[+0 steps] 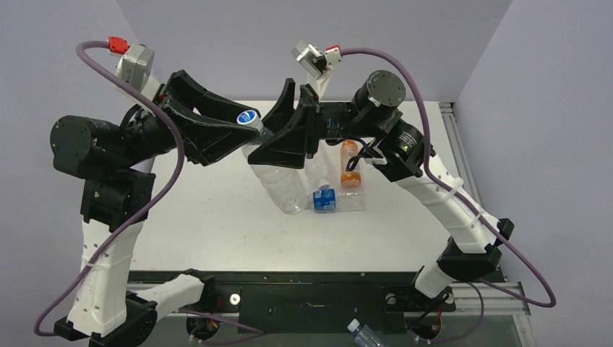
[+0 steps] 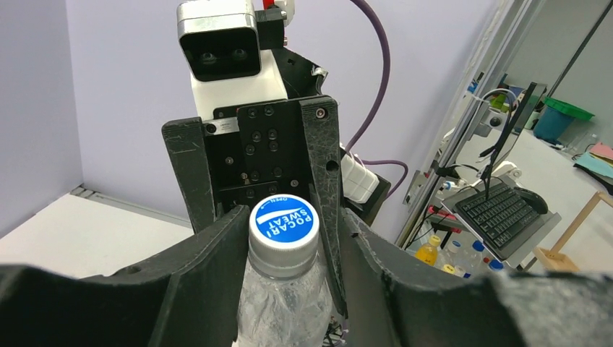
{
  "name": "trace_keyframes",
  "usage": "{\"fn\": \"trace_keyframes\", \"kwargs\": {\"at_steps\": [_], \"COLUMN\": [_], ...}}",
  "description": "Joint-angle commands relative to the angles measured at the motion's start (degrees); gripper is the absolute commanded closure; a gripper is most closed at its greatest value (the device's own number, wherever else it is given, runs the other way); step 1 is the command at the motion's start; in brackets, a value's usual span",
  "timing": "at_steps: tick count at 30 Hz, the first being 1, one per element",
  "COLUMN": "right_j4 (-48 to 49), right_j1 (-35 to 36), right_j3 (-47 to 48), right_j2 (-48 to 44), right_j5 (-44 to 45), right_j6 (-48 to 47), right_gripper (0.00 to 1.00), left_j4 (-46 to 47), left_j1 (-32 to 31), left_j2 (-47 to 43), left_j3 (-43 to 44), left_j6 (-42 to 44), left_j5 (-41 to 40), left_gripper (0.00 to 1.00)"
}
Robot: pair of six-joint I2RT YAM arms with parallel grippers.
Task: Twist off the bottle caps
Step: Unscrew the bottle cap from the plastic bottle.
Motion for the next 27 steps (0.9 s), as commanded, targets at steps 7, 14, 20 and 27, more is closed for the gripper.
{"fn": "trace_keyframes", "kwargs": {"at_steps": [7, 14, 20, 27], "right_j4": [1.54, 0.99, 2.27, -11.00], "right_j1": [-0.41, -1.03, -2.35, -2.44], "right_j3": [0.71, 0.63, -1.36, 0.48], "right_j2": [1.59, 1.24, 0.07, -1.00], "right_j5": [1.56, 2.55, 4.22, 16.74], "right_j6": [-0.23, -0.41, -0.14, -10.06], "right_gripper": [1.00, 1.00, 1.00, 1.00], "left_j4": [6.86, 6.24, 2.77, -1.14], "left_j1": [-0.15, -0.15, -0.15, 0.63], "left_j2": [-0.56, -0.84, -0.42, -0.25], "left_j3": [-1.26, -1.06, 1.36, 3.43], "left_j6": [-1.66, -0.91, -0.09, 3.10], "left_j5": [-0.36, -0.59, -2.51, -7.39], "left_gripper": [0.69, 1.00, 1.00, 1.00]}}
